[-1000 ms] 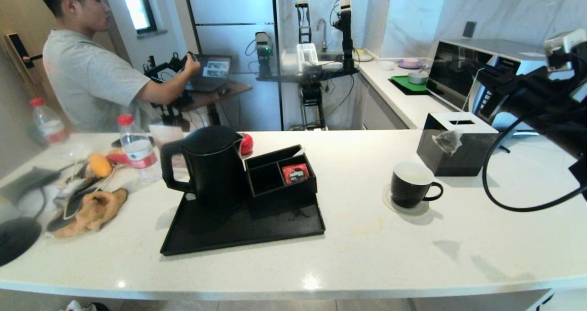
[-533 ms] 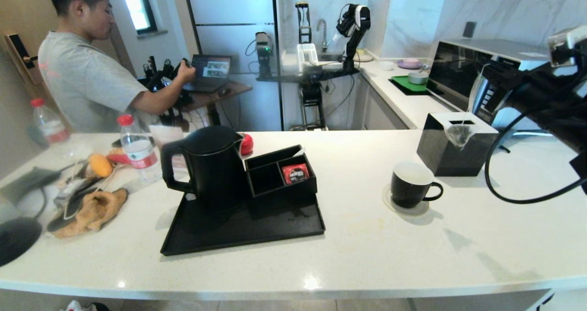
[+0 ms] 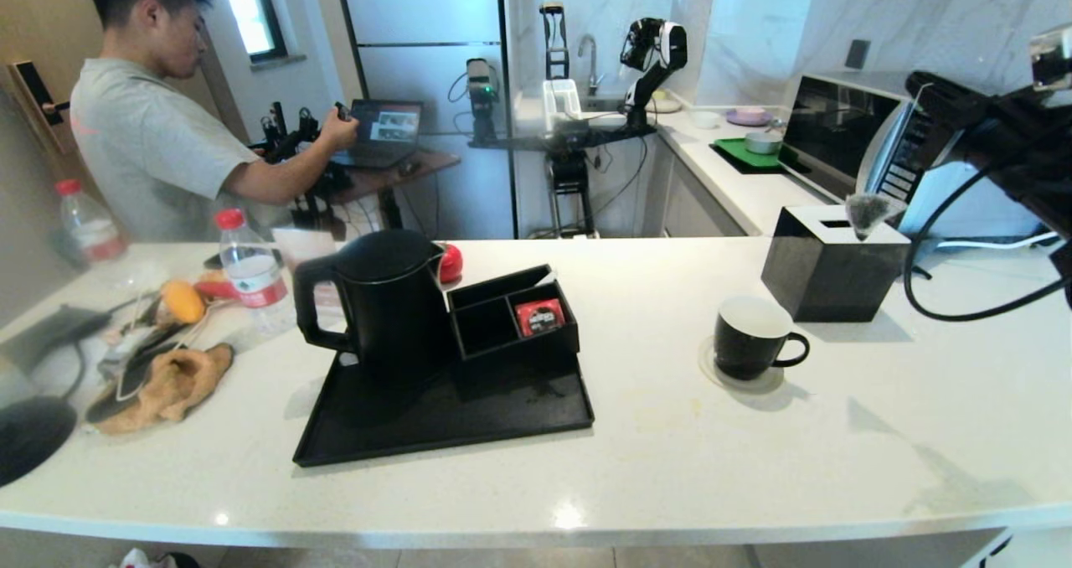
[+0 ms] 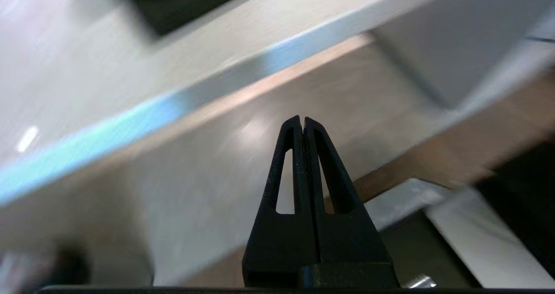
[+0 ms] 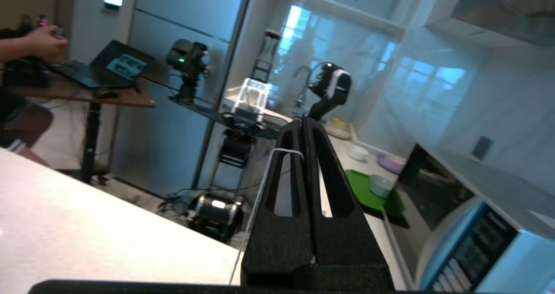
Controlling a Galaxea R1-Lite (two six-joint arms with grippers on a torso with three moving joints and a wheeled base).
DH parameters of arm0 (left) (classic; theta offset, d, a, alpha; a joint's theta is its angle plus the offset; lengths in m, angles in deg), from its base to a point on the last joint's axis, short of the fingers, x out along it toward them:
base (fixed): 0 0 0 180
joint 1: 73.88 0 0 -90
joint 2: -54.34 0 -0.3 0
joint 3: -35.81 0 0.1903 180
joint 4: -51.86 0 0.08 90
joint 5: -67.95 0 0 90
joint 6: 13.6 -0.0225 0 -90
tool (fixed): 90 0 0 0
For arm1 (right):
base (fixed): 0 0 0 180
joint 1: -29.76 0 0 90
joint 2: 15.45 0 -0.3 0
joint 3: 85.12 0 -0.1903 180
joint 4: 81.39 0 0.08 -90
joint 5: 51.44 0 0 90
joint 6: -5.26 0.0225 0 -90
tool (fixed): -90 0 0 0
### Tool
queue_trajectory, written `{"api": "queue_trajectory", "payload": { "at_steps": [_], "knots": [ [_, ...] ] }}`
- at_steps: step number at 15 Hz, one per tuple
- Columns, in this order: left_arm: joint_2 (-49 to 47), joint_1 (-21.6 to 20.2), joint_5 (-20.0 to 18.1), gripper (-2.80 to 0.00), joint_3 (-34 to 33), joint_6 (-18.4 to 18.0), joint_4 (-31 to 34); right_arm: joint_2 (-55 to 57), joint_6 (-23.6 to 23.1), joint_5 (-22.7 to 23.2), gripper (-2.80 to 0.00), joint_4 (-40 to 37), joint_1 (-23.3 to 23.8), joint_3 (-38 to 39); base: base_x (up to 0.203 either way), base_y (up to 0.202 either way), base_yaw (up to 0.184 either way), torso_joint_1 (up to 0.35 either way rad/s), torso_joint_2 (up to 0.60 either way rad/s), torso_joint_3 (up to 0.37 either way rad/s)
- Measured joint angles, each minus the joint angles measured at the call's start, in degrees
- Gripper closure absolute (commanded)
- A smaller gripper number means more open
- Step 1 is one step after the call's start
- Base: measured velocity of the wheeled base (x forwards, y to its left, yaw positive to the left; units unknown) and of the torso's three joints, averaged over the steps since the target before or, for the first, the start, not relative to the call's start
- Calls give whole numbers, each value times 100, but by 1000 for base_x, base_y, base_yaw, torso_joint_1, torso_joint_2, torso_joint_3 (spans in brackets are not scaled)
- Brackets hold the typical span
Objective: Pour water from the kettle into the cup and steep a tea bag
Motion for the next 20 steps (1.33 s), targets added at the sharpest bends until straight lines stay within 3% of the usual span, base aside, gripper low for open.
{"api": "queue_trajectory", "payload": {
  "at_steps": [4,6,12,20],
  "knots": [
    [-492,-1907,-2,0,0,11,1,332,3,5,0,21,325,-281,0,0,0,0,0,0],
    [-338,-2382,-2,0,-2,11,-2,471,25,19,0,32,382,-376,0,0,0,0,0,0],
    [1229,-2496,20,0,-35,4,-111,997,37,19,0,24,538,-1108,0,0,0,0,0,0],
    [1623,-2486,26,0,-57,4,-124,1715,39,16,0,-17,1012,-2031,0,0,0,0,0,0]
  ]
}}
